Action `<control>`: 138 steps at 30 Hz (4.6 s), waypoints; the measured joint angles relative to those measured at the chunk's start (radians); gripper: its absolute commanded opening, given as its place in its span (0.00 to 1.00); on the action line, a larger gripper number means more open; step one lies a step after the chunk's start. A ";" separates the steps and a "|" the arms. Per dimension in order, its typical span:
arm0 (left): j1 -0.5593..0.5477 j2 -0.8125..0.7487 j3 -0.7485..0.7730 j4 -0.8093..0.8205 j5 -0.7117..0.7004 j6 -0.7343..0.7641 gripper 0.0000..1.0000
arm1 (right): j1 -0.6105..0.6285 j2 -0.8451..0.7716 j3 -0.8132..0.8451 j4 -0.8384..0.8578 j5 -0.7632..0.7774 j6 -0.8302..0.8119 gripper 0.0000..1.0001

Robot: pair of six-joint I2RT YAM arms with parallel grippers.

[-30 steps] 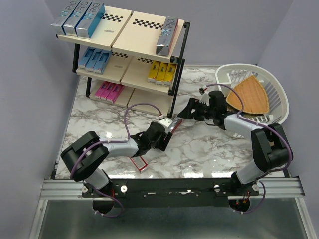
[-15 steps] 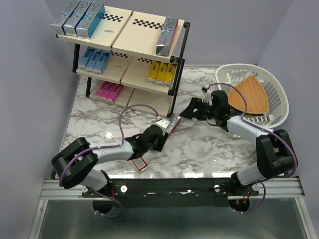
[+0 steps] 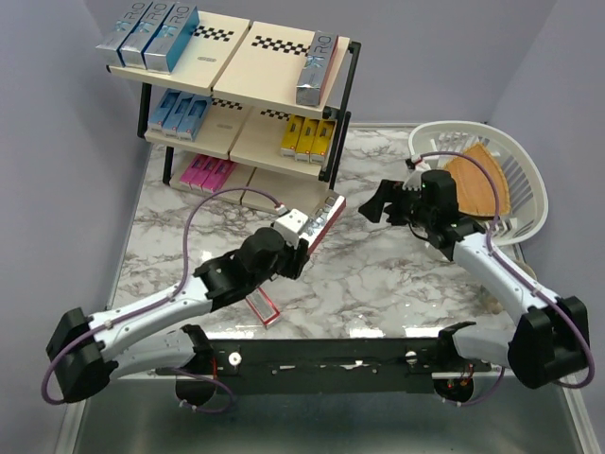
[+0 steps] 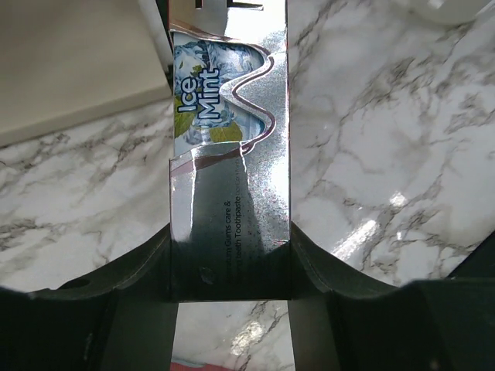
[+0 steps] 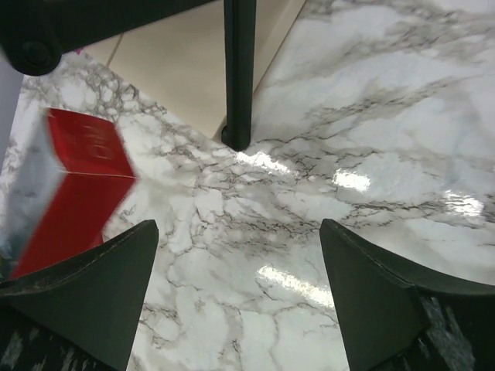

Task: Place and organize the toothpastes onto the shelf
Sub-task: Pick up the toothpaste from the center of the board, then place the toothpaste on the shelf.

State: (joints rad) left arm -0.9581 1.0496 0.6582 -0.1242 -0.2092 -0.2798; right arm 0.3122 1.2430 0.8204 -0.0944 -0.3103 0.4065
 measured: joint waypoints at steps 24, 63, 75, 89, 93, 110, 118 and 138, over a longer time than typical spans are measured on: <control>0.003 0.057 1.154 -0.689 -0.214 0.165 0.36 | 0.000 -0.245 0.160 -0.198 0.259 -0.079 0.95; 0.536 0.696 1.736 -0.658 0.221 0.112 0.70 | 0.000 -0.182 0.154 -0.200 0.232 -0.095 0.95; 0.539 0.665 1.617 -0.548 0.216 0.029 0.61 | 0.000 -0.173 0.154 -0.200 0.216 -0.095 0.95; 0.551 0.654 1.525 -0.423 0.269 -0.164 0.67 | 0.000 -0.173 0.146 -0.200 0.215 -0.095 0.95; 0.551 0.652 1.521 -0.398 0.285 -0.186 0.75 | 0.000 -0.173 0.146 -0.200 0.214 -0.095 0.95; 0.551 0.592 1.489 -0.317 0.291 -0.227 0.71 | 0.000 -0.162 0.146 -0.200 0.193 -0.094 0.95; 0.551 0.592 1.476 -0.319 0.248 -0.238 0.72 | 0.000 -0.165 0.145 -0.201 0.193 -0.094 0.95; 0.551 0.591 1.424 -0.281 0.290 -0.306 0.71 | 0.000 -0.166 0.143 -0.208 0.192 -0.094 0.95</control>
State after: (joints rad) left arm -0.4072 1.6409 2.0823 -0.4049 0.0803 -0.5861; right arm 0.3119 1.0771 0.9634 -0.3023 -0.1184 0.3126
